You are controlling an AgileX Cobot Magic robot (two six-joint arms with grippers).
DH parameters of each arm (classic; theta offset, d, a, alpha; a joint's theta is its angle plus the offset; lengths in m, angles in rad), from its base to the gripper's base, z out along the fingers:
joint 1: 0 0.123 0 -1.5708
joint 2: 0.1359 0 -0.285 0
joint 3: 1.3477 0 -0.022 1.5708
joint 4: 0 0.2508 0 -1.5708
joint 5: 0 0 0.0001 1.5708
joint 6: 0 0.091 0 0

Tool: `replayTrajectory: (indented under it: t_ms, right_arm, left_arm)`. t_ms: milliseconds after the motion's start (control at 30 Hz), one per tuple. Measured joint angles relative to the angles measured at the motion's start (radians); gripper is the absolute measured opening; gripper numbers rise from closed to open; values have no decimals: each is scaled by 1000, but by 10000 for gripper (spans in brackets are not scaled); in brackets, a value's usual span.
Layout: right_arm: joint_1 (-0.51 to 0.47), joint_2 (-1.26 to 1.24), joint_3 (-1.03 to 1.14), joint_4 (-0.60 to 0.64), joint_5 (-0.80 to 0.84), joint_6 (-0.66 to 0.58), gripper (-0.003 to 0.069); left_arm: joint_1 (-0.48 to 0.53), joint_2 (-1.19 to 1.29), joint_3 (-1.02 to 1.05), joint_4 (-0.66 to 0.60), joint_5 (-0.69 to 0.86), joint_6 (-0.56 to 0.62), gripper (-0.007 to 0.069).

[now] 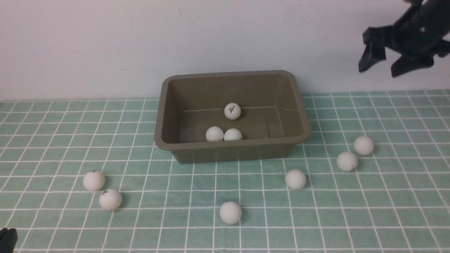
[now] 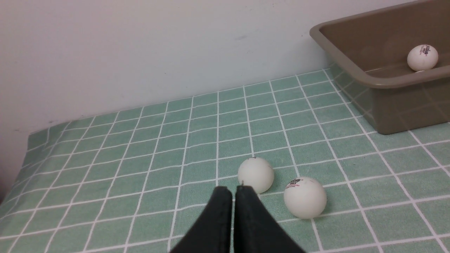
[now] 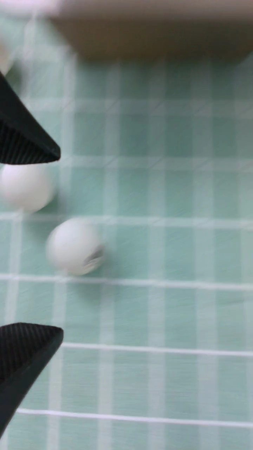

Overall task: Put the table tennis balls in the box on the green coffee tablecloth.
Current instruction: 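Reach for and grasp a ping pong ball on the table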

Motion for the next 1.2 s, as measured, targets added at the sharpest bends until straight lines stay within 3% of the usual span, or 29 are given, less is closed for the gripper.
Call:
replayTrajectory:
  t_ms: [200,500,800,1200]
  right_arm:
    - [76,28,107,-170,-3,9,516]
    - [138,50,108,-188,-25,68,514]
    - [139,90,108,-276,-81,131,514]
    - [139,132,108,-280,-129,151,514]
  left_arm:
    - [0,0,0,0,0,0,-4]
    - [0,0,0,0,0,0,-4]
    - [0,0,0,0,0,0,-4]
    - [0,0,0,0,0,0,-4]
